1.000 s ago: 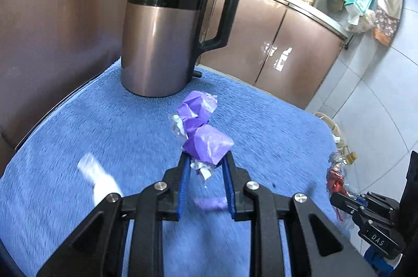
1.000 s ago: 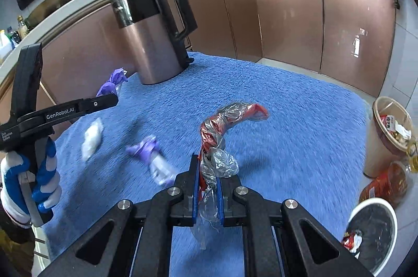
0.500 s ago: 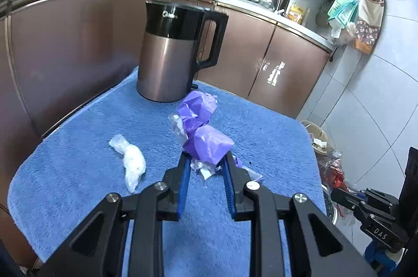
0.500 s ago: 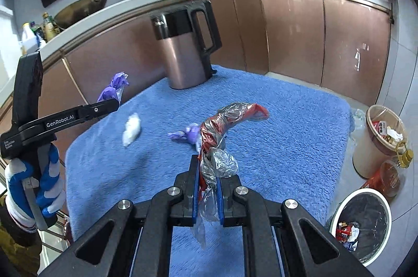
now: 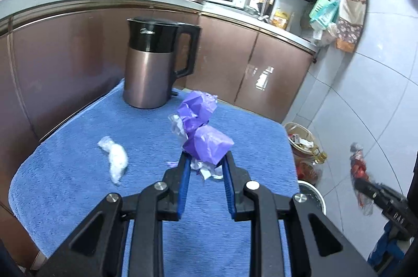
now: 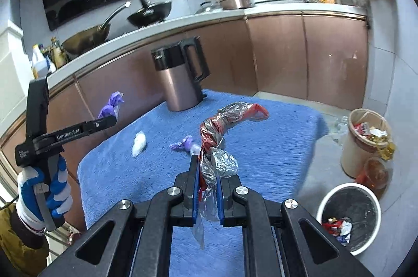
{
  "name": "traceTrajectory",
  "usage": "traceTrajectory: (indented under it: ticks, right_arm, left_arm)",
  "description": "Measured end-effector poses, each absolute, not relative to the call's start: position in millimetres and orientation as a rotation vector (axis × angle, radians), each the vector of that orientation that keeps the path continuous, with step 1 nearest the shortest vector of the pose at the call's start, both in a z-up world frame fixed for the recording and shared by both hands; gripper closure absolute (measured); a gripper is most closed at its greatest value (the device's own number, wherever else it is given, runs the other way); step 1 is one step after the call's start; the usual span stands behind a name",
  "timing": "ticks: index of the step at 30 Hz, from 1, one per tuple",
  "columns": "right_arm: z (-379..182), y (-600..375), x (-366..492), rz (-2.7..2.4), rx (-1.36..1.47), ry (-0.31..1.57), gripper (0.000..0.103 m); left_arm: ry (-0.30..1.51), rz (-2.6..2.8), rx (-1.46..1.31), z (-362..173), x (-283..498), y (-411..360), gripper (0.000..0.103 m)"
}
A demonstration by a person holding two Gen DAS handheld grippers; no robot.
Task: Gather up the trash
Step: 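Carry the purple wrapper and clear bag over the bin and open both grippers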
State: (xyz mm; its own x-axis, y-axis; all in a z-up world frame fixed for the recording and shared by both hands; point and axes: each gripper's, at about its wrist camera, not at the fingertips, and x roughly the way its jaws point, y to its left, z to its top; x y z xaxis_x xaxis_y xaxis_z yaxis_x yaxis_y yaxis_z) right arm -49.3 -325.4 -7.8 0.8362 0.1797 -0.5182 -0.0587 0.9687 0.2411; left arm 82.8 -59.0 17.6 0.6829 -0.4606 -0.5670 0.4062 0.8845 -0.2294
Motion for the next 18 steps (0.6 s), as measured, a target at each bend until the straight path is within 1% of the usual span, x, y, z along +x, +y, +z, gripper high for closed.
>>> traceTrajectory:
  ticks: [10,18]
  right_arm:
    - [-1,-380,-92,-0.028,0.226,0.513,0.093]
    - [-30,-449,-107,-0.148,0.352,0.528,0.093]
  left_arm:
    - [0.656,-0.602,-0.019,24,73,-121,0.08]
    - [0.689,-0.757,0.073,18,60,-198,0.08]
